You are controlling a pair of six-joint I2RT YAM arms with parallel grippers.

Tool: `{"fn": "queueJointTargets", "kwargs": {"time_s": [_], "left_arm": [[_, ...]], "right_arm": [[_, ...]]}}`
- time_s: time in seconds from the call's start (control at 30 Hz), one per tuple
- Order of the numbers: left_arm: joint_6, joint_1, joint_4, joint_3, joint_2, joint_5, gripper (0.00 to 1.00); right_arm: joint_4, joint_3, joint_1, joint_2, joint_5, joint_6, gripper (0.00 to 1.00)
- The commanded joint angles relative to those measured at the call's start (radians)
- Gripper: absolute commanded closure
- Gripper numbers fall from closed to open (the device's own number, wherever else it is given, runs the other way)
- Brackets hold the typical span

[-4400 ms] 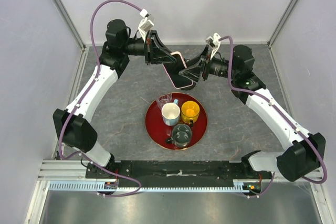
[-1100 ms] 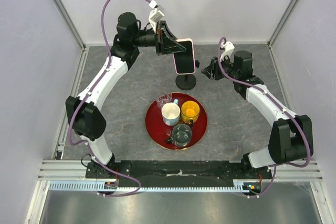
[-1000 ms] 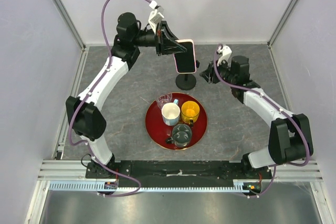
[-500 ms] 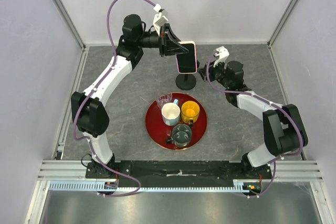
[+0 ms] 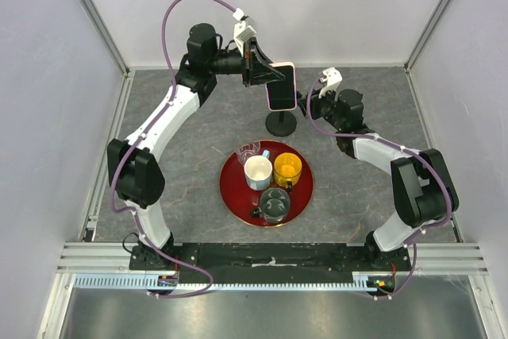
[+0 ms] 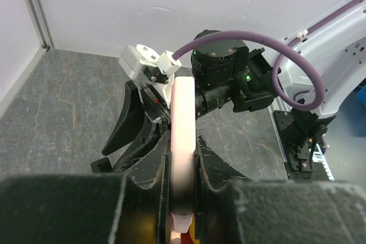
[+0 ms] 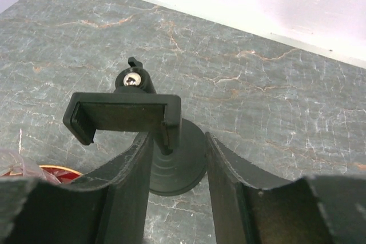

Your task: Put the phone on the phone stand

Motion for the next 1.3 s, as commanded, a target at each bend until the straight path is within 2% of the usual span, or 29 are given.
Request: {"fn": "queueJointTargets", "kwargs": {"time_s": [0.0, 0.3, 0.37, 0.4, 0.43, 0.5, 0.53, 0.6, 0.73, 0.9, 1.0, 1.27], "left_arm": [[0.077, 0.000, 0.004, 0.011, -0.067, -0.037, 0.98], [0.070, 0.000, 0.003, 0.003, -0.063, -0.067, 0.98], [0.073, 0.000, 0.006, -0.002, -0.063, -0.072, 0.98], [0.079, 0.000, 0.010, -0.002, -0.063, -0.075, 0.98], [0.087, 0.000, 0.012, -0.008, -0.063, -0.084, 0.98], [0.114, -0.002, 0.045, -0.022, -0.066, -0.092, 0.98], [0.122, -0.002, 0.064, -0.041, -0.063, -0.086, 0.98], [0.134, -0.004, 0.105, -0.032, -0.046, -0.060, 0.98], [0.157, -0.004, 0.119, 0.046, 0.032, 0.018, 0.98], [0.053, -0.005, 0.298, 0.081, 0.123, 0.091, 0.98], [0.018, -0.004, 0.372, 0.096, 0.166, 0.120, 0.98], [0.033, -0.028, 0.437, 0.170, 0.279, 0.152, 0.98]], "right_arm": [[0.050, 0.064, 0.003, 0.028, 0.003, -0.018, 0.54], [0.055, 0.084, 0.003, 0.053, -0.005, -0.029, 0.62], [0.055, 0.090, 0.005, 0.057, -0.011, -0.029, 0.66], [0.056, 0.095, 0.003, 0.057, -0.014, -0.029, 0.69], [0.055, 0.098, 0.003, 0.059, -0.028, -0.034, 0.82], [0.001, 0.134, 0.003, 0.068, -0.051, -0.047, 0.97], [-0.034, 0.156, 0.002, 0.076, -0.077, -0.084, 1.00], [-0.164, 0.237, -0.004, 0.113, -0.172, -0.124, 1.00], [-0.304, 0.341, -0.038, 0.157, -0.290, -0.182, 1.00], [-0.457, 0.502, -0.086, 0.252, -0.496, -0.195, 1.00], [-0.549, 0.590, -0.090, 0.303, -0.565, -0.216, 1.00], [-0.678, 0.705, -0.096, 0.372, -0.633, -0.244, 1.00]]}}
